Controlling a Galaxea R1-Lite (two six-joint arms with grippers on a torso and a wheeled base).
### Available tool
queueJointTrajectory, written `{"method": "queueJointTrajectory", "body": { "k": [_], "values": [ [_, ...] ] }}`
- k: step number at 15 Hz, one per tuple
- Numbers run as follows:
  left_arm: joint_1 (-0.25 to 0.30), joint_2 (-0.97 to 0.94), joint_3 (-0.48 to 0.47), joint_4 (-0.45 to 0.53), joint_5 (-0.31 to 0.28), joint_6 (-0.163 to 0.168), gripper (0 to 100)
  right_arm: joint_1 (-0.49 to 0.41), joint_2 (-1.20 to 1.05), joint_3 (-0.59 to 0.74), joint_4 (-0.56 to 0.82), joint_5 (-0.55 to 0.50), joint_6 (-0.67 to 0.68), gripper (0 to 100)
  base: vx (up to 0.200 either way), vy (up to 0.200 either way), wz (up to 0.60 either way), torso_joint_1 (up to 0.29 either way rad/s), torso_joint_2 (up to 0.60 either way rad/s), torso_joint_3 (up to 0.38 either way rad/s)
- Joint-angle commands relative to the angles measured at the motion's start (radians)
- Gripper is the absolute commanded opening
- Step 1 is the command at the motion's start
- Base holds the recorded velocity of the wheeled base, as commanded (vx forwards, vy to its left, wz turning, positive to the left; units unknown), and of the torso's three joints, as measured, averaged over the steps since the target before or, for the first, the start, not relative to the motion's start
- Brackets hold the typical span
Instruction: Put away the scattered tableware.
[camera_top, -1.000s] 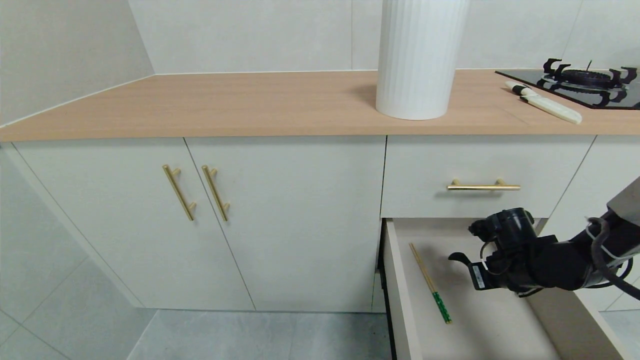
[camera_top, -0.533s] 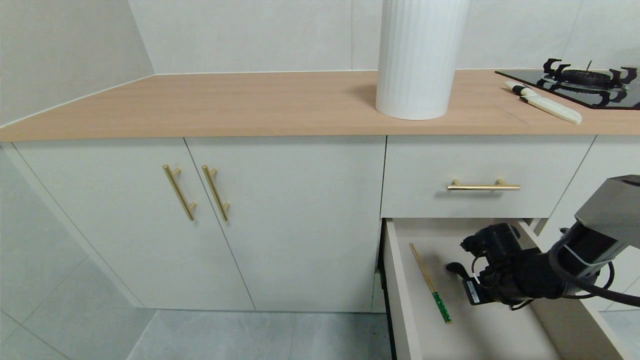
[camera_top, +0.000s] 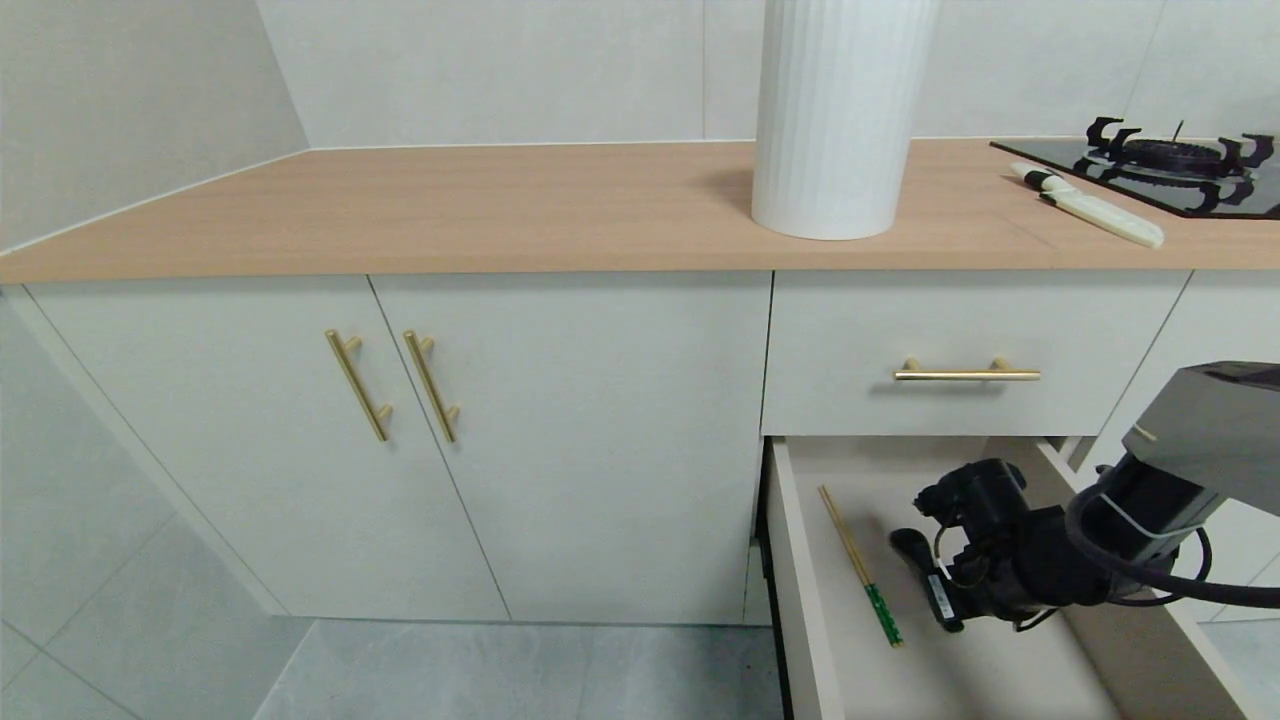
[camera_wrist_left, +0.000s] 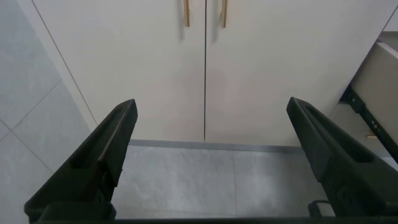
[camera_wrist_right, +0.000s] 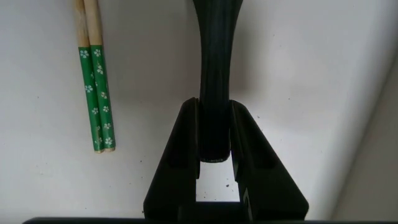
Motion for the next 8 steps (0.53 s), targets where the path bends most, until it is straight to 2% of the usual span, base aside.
{"method": "queueJointTrajectory", "body": {
  "k": [1,8],
  "values": [
    [0.0,0.0,0.0,0.0,0.0,-0.001,100,0.0,0.001,0.0,-0.001,0.0,0.001,100,0.0,0.0,0.0,0.0,0.0,0.0],
    [0.0,0.0,0.0,-0.001,0.0,-0.001,100,-0.001,-0.071,0.012,0.004,-0.019,0.013,100,0.0,0.0,0.0,0.0,0.0,0.0]
  ]
}}
